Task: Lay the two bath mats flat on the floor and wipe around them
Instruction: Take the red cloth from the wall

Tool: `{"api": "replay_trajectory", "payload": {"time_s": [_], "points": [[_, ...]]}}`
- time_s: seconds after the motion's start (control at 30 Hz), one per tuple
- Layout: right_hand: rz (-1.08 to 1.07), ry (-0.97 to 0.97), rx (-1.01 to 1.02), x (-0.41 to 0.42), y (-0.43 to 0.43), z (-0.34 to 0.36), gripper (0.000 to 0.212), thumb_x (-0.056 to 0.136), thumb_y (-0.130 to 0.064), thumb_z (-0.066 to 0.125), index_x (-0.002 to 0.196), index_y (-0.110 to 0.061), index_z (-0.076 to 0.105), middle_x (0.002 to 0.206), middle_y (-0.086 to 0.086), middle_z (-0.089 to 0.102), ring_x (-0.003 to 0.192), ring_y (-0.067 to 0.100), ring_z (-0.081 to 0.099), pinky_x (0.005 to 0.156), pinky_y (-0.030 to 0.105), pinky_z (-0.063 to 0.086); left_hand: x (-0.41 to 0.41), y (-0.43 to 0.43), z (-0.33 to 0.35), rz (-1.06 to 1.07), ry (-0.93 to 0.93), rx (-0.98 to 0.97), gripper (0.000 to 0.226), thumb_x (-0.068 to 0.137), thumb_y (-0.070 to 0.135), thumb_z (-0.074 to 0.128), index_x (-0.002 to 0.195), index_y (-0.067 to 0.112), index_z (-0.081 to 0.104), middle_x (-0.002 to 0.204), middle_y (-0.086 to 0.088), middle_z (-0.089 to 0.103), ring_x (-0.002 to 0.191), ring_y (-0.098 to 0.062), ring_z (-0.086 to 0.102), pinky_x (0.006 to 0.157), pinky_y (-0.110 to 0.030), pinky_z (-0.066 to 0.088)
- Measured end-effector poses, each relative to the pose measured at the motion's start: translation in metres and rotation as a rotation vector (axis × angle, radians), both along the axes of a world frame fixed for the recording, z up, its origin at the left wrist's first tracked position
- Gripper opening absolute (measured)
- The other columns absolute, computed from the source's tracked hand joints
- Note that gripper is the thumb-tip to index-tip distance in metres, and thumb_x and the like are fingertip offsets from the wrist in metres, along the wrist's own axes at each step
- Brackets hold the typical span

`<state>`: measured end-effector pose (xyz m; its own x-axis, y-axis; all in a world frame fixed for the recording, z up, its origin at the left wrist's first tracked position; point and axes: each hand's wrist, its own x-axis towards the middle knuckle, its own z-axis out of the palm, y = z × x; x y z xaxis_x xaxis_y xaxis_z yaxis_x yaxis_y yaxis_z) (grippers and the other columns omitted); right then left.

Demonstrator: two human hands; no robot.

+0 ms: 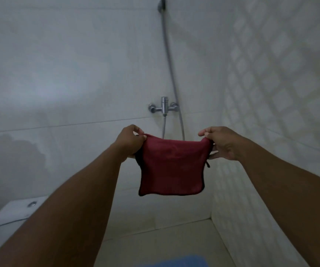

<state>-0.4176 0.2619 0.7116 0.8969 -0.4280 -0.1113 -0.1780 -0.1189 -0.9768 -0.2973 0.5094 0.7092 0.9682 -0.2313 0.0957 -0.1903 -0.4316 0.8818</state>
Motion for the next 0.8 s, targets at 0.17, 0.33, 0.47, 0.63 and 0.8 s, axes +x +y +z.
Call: {"api": "replay_trajectory", "payload": {"time_s": [0.17,0.33,0.47,0.63,0.8], "points": [[0.193,0.06,0.167,0.024,0.076,0.0,0.014,0.1,-0.015,0.052,0.112,-0.008,0.053,0.097,0.012,0.052,0.081,0.029,0.06,0.063,0.045,0.061,0.009,0.082,-0.012,0.212,-0.086,0.094,0.019,0.101,0.031,0.059,0.101,0.013,0.064,0.093,-0.008,0.061,0.082,-0.027,0.063,0.051,-0.032,0.054],[0.286,0.041,0.144,0.051,0.149,-0.007,0.031,0.092,0.006,0.047,0.116,-0.01,0.057,0.085,0.01,0.051,0.066,0.019,0.048,0.062,0.033,0.046,0.007,0.16,-0.021,0.211,0.166,0.132,0.04,0.103,0.039,0.053,0.1,0.002,0.066,0.093,-0.015,0.065,0.077,-0.026,0.062,0.072,-0.038,0.055],[0.314,0.115,-0.018,0.061,0.193,-0.007,0.031,0.096,0.008,0.04,0.105,-0.004,0.067,0.083,0.013,0.061,0.065,0.018,0.055,0.062,0.03,0.05,-0.004,0.207,-0.018,-0.039,0.406,0.119,0.048,0.092,0.04,0.071,0.129,0.017,0.05,0.119,-0.014,0.063,0.104,-0.031,0.066,0.075,-0.044,0.056],[0.44,0.245,0.074,0.059,0.232,-0.005,0.016,0.089,-0.002,0.068,0.104,0.003,0.07,0.083,0.012,0.069,0.067,0.019,0.064,0.071,0.031,0.058,-0.01,0.241,-0.015,-0.223,0.348,0.476,0.072,0.073,0.031,0.091,0.134,0.032,0.053,0.132,-0.006,0.054,0.119,-0.032,0.057,0.082,-0.04,0.06],[0.645,0.463,-0.295,0.051,0.262,-0.012,0.043,0.071,-0.002,0.086,0.109,0.01,0.071,0.106,0.023,0.074,0.096,0.034,0.073,0.083,0.042,0.062,-0.006,0.252,-0.027,-0.204,0.062,0.825,0.043,0.08,0.034,0.085,0.109,0.005,0.071,0.085,-0.004,0.065,0.073,-0.019,0.064,0.052,-0.025,0.052]]}}
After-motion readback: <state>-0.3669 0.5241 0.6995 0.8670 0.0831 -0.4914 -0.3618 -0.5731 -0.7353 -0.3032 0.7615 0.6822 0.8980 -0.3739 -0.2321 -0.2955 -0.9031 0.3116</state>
